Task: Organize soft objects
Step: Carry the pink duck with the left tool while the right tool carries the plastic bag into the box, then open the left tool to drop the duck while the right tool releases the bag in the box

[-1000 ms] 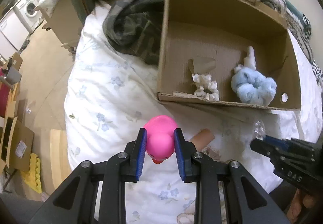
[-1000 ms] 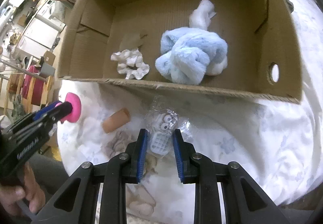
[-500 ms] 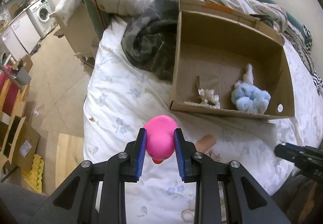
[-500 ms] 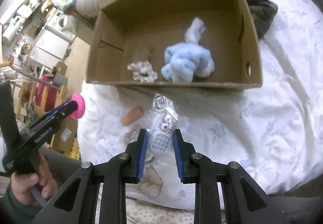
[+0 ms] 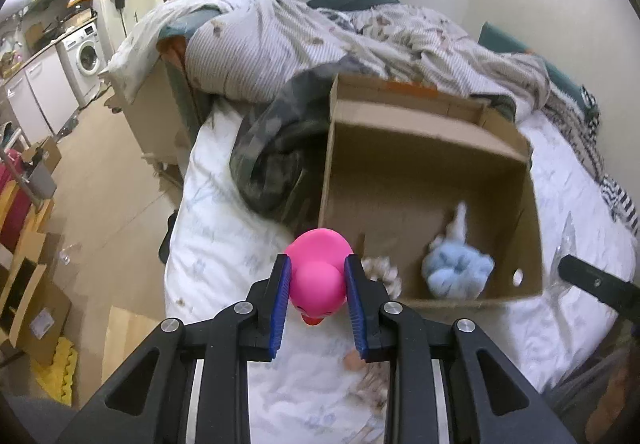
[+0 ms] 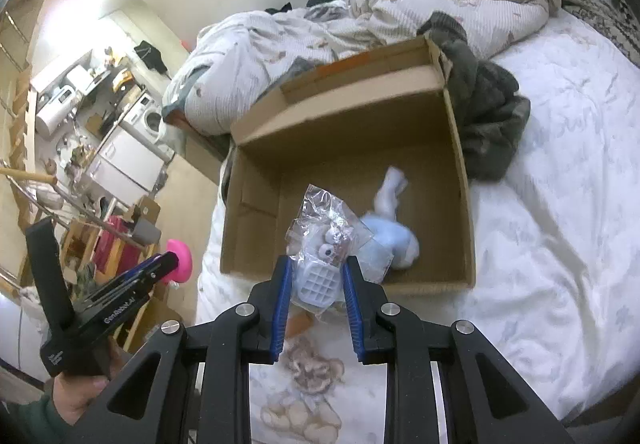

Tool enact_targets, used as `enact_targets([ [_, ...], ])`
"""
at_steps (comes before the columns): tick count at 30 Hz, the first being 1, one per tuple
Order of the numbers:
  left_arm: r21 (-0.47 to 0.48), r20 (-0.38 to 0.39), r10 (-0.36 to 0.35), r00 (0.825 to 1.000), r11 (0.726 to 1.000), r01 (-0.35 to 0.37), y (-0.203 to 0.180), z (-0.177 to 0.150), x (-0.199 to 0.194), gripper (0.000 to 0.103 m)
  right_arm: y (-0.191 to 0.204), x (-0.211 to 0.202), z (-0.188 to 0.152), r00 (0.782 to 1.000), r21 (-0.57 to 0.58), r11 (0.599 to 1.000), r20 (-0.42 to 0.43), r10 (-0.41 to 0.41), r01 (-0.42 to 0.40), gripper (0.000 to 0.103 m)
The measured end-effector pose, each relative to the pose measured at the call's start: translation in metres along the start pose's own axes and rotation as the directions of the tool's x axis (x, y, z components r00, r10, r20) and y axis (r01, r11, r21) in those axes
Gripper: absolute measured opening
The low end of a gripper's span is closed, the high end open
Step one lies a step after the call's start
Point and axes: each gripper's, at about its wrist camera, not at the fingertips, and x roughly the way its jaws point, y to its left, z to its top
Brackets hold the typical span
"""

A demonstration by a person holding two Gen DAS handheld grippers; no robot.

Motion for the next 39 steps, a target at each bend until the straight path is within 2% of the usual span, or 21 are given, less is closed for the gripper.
enact_targets([
  [11,0.053,0.017,-0.014,1.0,0.999,0.013,-0.022,0.033,0.019,0.025,-0.001,0.014,0.038,0.998,-0.072,0.996,0.036,-0.056,0.058,0.027],
  [16,0.083,-0.001,-0.014,1.0,0.996,0.014,-0.033,0.04,0.037,0.025,-0.016,0.026,0.041,0.995,-0.034,0.995,0.055,-0.087,0.089,0.027],
  [21,0.102,-0.01,-0.01,1.0,0.995,0.011,-0.042,0.042,0.059,0.025,-0.026,0.04,0.041,0.994,-0.001,0.994,0.028,-0.108,0.108,0.028],
  [28,0.093,-0.062,-0.031,0.998,0.995,0.036,-0.047,0.037,0.089,0.025,-0.026,0.06,0.035,0.99,-0.026,0.99,-0.026,-0.142,0.141,0.028],
  [39,0.123,-0.092,-0.068,0.993,0.989,0.079,-0.057,0.032,0.109,0.025,-0.031,0.09,0.028,0.973,-0.032,0.981,-0.127,-0.195,0.193,0.028],
])
